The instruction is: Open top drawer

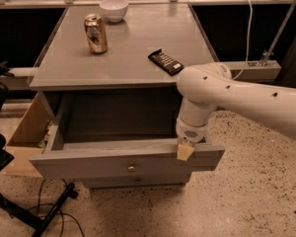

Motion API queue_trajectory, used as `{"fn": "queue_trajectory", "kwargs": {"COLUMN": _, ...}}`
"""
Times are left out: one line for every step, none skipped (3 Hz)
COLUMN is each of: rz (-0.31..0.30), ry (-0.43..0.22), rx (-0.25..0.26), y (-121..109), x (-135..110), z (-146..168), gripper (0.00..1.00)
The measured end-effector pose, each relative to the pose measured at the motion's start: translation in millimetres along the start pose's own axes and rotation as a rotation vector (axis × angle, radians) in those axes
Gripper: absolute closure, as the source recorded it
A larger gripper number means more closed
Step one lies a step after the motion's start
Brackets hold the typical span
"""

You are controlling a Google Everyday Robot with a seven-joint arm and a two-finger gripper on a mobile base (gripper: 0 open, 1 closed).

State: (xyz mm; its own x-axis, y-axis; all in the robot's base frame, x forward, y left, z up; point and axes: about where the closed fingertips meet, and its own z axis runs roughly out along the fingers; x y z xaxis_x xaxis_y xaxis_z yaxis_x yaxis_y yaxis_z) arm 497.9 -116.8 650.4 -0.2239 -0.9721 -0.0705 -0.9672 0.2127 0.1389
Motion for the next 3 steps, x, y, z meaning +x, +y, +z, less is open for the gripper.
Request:
{"fn": "queue_trajectory", "kwargs": {"rz": 0.028, "ry": 0.007, "rx": -0.028, "y": 20.9, "x": 5.7, "z": -1.7, "gripper": 1.0}}
{"fn": "queue_trajectory", "kwargs": {"rz": 0.04, "ry": 0.008, "rx": -0.043, "y": 30.6, "x": 5.9, "z": -1.1, "gripper": 1.0}}
{"fn": "queue_trajectory", "kwargs": {"rz": 0.062, "ry": 0.014, "rx": -0.069, "y": 46.6, "x": 15.1, "z": -2.1, "gripper": 1.0}}
